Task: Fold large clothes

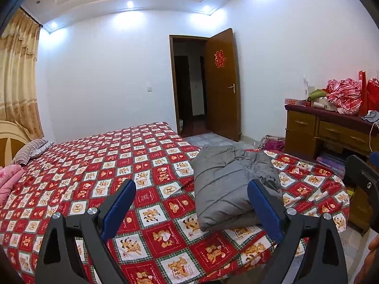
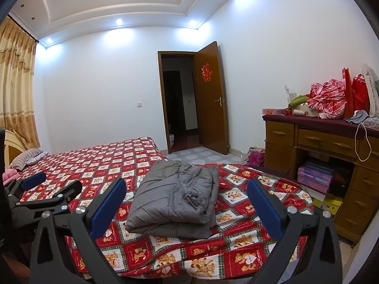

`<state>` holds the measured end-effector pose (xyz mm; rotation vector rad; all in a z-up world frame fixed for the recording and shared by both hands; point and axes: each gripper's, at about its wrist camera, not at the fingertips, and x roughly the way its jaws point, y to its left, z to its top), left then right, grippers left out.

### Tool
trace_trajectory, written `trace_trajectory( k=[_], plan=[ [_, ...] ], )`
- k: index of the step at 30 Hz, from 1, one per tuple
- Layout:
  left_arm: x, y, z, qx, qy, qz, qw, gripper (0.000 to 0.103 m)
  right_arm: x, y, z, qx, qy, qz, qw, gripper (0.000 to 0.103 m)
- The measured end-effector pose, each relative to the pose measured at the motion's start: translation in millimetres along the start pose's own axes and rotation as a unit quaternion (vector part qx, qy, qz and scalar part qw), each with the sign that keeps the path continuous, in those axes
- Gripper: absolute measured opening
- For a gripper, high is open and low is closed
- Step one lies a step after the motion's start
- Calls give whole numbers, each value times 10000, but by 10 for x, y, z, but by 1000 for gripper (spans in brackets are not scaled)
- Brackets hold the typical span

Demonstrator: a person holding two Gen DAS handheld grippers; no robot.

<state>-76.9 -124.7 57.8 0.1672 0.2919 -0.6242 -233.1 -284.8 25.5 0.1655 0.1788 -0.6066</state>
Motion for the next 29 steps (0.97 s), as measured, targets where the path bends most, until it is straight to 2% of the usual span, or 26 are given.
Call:
trace_trajectory(
  k=[5,11,13,19,24,29],
  plan=[
    [-69,67,26,-113,-171,19,9998,96,-55,23,20,-61,-153,-55,9998,103],
    [-182,42,48,65,-692,488,9964,96,-68,45,21,-128,-215,-89,9996,103],
    [-189,39,64,86,-752,486,9959,96,-56,49,12,-141,-193,-99,9997,103],
    [-101,92,91,-57,-508,345,9981,96,-21,49,-18,-119,-102,-83,9998,103],
    [-22,189,105,-350,-227,-96,9991,96,3,39,-35,-91,-41,-80,9999,103],
    [71,294,105,-346,-133,18,9993,96,116,-9,-80,-44,109,-17,9999,103]
  ],
)
